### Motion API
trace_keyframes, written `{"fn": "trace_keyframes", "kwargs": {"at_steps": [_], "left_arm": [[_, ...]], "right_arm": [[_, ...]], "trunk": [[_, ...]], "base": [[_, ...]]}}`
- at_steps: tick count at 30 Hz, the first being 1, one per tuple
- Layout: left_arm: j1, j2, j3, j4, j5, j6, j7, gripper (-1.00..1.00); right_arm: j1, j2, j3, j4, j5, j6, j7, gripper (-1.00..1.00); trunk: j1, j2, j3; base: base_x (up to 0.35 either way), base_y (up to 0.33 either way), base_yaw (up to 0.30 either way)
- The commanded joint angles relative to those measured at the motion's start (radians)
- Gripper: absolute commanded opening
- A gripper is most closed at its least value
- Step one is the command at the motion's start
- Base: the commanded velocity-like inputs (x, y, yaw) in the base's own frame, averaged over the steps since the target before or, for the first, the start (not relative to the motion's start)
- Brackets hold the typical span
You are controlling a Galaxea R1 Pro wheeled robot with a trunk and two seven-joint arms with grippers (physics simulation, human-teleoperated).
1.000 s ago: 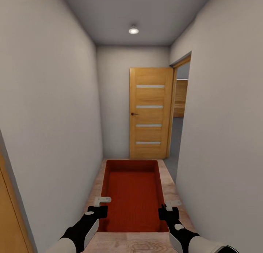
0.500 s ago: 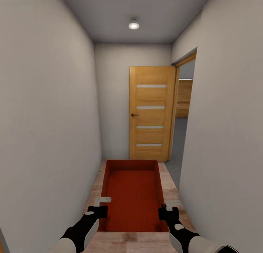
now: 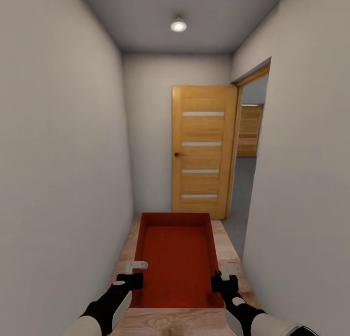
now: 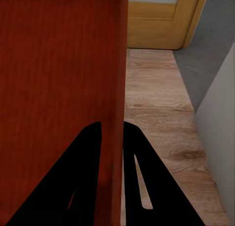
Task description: Move the two storage containers from the living room to the garage. In the garage, place one container on the floor and stack the other container on top of it (either order is fine).
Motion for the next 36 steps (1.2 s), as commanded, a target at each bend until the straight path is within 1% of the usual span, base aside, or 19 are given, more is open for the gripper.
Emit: {"fn": "trace_keyframes", "kwargs": {"at_steps": [1,36], "left_arm": [[-0.001,0.001,-0.003,-0.003,0.0,0.006,0.015,-1.0],[-0.001,0.001,-0.003,-0.003,0.0,0.006,0.015,-1.0]], "right_arm": [[-0.001,0.0,-0.022,0.001,-0.023,-0.006,-0.005,-1.0],[-0.001,0.0,-0.022,0.001,-0.023,-0.004,-0.005,-1.0]], "trunk": [[0.001,-0.001,-0.002],[0.001,-0.001,-0.002]], "base": [[0.323,0.0,0.0],[0.323,0.0,0.0]]}}
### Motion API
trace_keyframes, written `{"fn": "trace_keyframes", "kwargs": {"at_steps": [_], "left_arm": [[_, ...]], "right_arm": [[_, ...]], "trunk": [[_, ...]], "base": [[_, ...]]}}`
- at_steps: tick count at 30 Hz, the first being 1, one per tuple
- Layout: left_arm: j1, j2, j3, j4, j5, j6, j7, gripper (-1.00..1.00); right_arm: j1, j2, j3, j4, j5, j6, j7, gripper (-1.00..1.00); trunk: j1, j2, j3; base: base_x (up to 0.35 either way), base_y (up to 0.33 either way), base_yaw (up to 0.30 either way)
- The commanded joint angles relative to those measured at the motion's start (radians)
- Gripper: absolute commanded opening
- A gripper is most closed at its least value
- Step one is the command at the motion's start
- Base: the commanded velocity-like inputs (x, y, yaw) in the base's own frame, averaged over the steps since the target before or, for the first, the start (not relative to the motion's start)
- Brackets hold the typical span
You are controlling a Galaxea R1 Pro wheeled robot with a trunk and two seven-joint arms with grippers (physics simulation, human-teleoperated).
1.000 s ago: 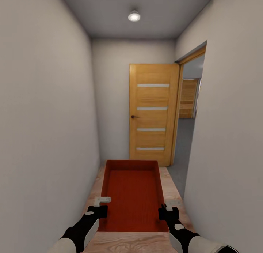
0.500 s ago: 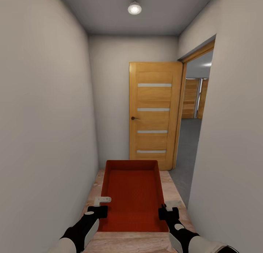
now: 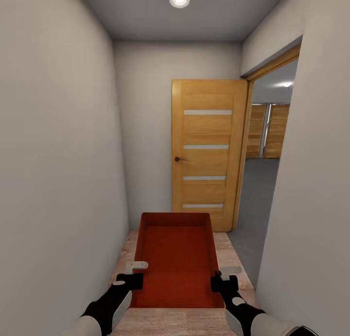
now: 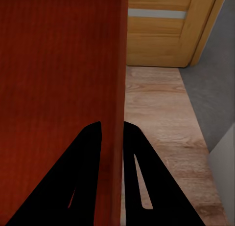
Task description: Move the two storage containers from the living room to the garage. In the garage, place one container on the floor and stack the other container on top of it (either order is fine).
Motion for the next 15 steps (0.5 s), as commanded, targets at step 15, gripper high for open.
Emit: {"fn": "trace_keyframes", "kwargs": {"at_steps": [15], "left_arm": [[-0.001,0.001,-0.004,-0.004,0.0,0.006,0.015,-1.0]], "right_arm": [[-0.001,0.0,-0.023,0.002,-0.023,-0.005,-0.005,-1.0]], "trunk": [[0.001,-0.001,-0.002]], "base": [[0.323,0.0,0.0]]}}
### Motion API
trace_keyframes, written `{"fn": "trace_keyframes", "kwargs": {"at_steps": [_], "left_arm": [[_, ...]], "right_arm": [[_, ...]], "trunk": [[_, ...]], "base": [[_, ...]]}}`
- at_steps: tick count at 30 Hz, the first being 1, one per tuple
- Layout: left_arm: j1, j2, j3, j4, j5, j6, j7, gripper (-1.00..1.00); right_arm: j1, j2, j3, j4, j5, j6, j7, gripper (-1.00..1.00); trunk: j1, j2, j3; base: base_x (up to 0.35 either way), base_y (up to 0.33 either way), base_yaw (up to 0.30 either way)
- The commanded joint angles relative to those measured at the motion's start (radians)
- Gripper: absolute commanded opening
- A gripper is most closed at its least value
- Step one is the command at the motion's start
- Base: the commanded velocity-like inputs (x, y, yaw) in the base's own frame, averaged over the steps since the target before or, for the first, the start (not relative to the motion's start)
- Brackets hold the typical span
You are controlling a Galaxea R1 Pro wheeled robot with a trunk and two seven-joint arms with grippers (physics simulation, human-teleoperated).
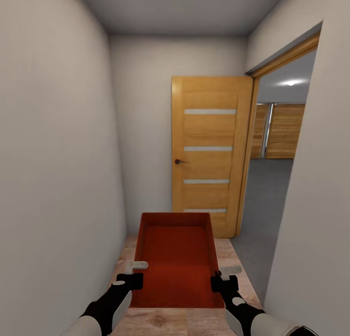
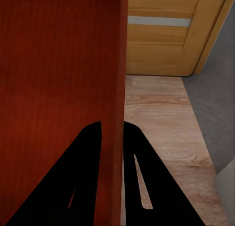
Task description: Move the two storage containers from the living room to the garage. In the garage, place one container on the floor and stack the other container on top of it (either order is fine).
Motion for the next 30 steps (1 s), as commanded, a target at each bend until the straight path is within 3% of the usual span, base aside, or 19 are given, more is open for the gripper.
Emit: {"fn": "trace_keyframes", "kwargs": {"at_steps": [1,17,30], "left_arm": [[-0.001,0.001,-0.003,-0.004,0.0,0.006,0.014,-1.0],[-0.001,-0.001,-0.003,-0.006,-0.002,0.006,0.014,-1.0],[-0.001,-0.001,-0.003,-0.006,-0.002,0.006,0.014,-1.0]], "right_arm": [[-0.001,0.0,-0.023,0.002,-0.023,-0.005,-0.005,-1.0],[-0.001,0.001,-0.022,0.002,-0.023,-0.007,-0.005,-1.0],[-0.001,0.001,-0.022,0.002,-0.023,-0.008,-0.005,-1.0]], "trunk": [[0.001,-0.001,-0.002],[0.001,-0.001,-0.002],[0.001,-0.001,-0.002]], "base": [[0.323,0.0,0.0],[0.32,0.065,-0.01],[0.302,0.188,-0.254]]}}
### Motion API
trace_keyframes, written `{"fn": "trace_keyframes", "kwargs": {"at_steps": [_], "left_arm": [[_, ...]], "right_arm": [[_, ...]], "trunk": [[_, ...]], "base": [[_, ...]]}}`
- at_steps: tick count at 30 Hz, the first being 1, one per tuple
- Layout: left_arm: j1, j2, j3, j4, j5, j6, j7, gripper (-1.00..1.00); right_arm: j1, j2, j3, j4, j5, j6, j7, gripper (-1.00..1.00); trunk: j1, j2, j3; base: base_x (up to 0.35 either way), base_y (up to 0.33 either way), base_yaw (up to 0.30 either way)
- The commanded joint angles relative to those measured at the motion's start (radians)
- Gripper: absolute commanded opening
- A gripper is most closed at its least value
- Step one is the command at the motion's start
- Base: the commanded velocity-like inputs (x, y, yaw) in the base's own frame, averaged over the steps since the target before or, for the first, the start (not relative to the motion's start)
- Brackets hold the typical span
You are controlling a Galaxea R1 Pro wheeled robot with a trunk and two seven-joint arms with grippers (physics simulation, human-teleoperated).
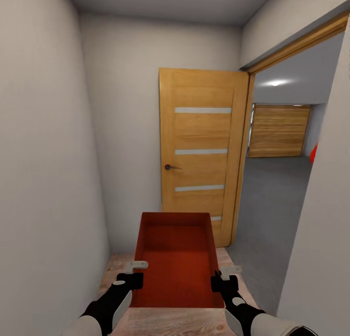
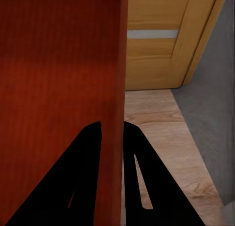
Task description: Move the two storage containers from the living room to the garage. In the garage, place one container on the floor and stack the other container on top of it (either order is fine).
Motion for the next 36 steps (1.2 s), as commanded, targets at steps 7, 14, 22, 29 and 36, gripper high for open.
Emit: {"fn": "trace_keyframes", "kwargs": {"at_steps": [7,14,22,29,36], "left_arm": [[0.0,0.0,-0.005,-0.004,0.003,0.006,0.014,-1.0],[0.0,0.0,-0.005,-0.003,0.003,0.006,0.014,-1.0],[0.0,0.0,-0.005,-0.004,0.003,0.006,0.014,-1.0],[0.0,0.0,-0.005,-0.005,0.003,0.006,0.014,-1.0],[0.0,0.0,-0.005,-0.005,0.003,0.006,0.014,-1.0]], "right_arm": [[-0.002,0.0,-0.025,0.002,-0.016,-0.003,-0.004,-1.0],[-0.002,0.0,-0.026,0.002,-0.016,-0.004,-0.004,-1.0],[-0.002,0.0,-0.026,0.002,-0.016,-0.004,-0.004,-1.0],[-0.002,0.0,-0.026,0.002,-0.016,-0.003,-0.004,-1.0],[-0.002,0.0,-0.026,0.002,-0.016,-0.003,-0.004,-1.0]], "trunk": [[0.001,-0.001,-0.002],[0.001,-0.001,-0.002],[0.001,-0.001,-0.002],[0.001,-0.001,-0.002],[0.001,-0.001,-0.002]], "base": [[0.301,0.191,-0.284],[0.301,0.192,-0.284],[0.3,0.192,-0.284],[0.238,0.146,-0.284],[0.03,0.018,-0.284]]}}
